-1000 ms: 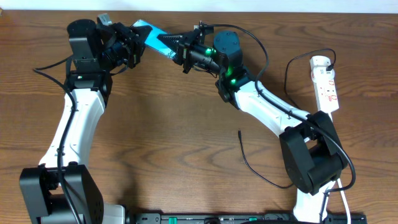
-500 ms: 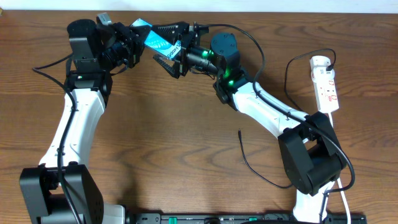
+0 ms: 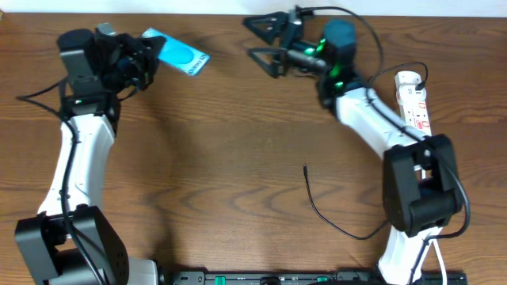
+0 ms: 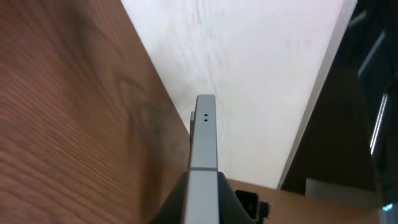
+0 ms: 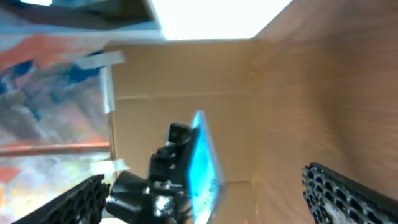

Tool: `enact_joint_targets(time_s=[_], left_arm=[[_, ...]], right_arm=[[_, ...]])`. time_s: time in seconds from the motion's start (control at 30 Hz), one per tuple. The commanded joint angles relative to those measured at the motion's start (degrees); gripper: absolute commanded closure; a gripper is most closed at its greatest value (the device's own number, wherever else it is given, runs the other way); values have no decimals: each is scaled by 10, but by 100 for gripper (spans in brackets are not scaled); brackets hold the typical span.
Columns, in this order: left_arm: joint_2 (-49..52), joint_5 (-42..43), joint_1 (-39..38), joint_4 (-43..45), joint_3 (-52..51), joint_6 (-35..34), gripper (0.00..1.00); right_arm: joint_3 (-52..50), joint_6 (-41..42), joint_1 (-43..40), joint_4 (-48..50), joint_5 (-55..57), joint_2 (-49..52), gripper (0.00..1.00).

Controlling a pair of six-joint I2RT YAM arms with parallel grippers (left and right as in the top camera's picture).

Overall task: Plug charger to phone and switch on socket
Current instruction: 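Release the right gripper and move it down toward the black cable end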

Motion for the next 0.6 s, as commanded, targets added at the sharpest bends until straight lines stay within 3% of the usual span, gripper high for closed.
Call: enact_joint_targets(time_s=[0.0, 0.23, 0.33, 0.57], left_arm=[[-1, 45, 24, -1, 4, 10, 93], [-1, 81, 40, 0, 4, 10, 93], [-1, 97, 40, -1, 4, 22, 93], [-1, 135, 39, -12, 4, 45, 93]], right_arm=[[4, -119, -61, -105, -47, -4, 1], [24, -337, -137, -434, 30, -17, 1], [71, -450, -142, -638, 139, -32, 1], [155, -555, -110, -908, 363, -69, 1]])
